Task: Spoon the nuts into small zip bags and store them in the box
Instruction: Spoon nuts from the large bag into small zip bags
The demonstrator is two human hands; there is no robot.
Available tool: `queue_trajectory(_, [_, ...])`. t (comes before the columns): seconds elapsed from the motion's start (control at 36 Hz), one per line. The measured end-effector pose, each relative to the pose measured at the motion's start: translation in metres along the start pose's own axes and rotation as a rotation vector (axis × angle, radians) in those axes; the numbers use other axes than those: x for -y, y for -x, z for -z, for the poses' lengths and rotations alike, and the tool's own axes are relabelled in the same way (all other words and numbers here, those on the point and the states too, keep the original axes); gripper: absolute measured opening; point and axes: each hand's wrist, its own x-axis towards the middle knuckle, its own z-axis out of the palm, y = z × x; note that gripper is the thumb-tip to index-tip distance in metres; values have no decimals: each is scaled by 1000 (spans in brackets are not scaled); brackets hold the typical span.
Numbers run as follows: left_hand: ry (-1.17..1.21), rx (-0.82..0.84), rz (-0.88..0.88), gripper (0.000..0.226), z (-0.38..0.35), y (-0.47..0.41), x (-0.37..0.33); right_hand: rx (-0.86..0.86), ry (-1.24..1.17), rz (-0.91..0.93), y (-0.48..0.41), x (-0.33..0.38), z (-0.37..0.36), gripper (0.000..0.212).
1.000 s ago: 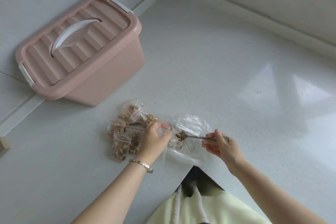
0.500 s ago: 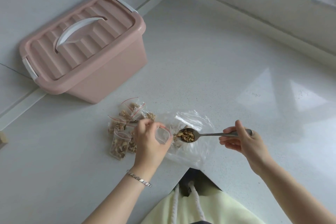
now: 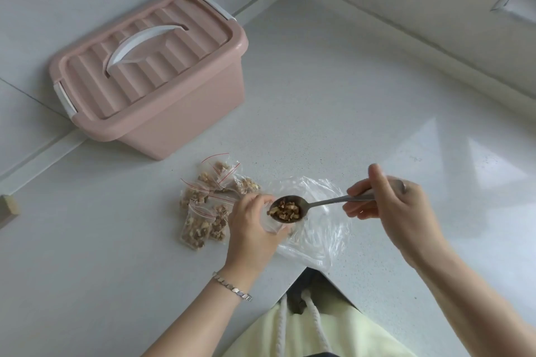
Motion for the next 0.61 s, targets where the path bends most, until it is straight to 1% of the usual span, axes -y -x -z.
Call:
queue_trajectory(0.11, [8,19,30,42,-4,2,-1,42,219,142,13,9,-16,44])
queue_trajectory(0.22, [9,14,55,38,-6,2,-1,77,460,337,24,10,-22,49])
queue_trajectory(0.31, [3,-1,68,34,-6,2,1,19,459,402,24,6,-14,49])
queue_trajectory(0.39, [5,3,92,29,-7,3,4,-64,345,349,21,0,-1,40])
queue_trajectory(0.47, [3,19,123,31,-10,4,8,-126,270,227,14,-16,8,38])
queue_trajectory(0.5, [2,41,137,32,-13,4,9,-132,263,179,11,-25,9,36])
queue_trajectory(0.61, [15,223,234,32,-19,2,8,-103,263,32,2,-62,5,30])
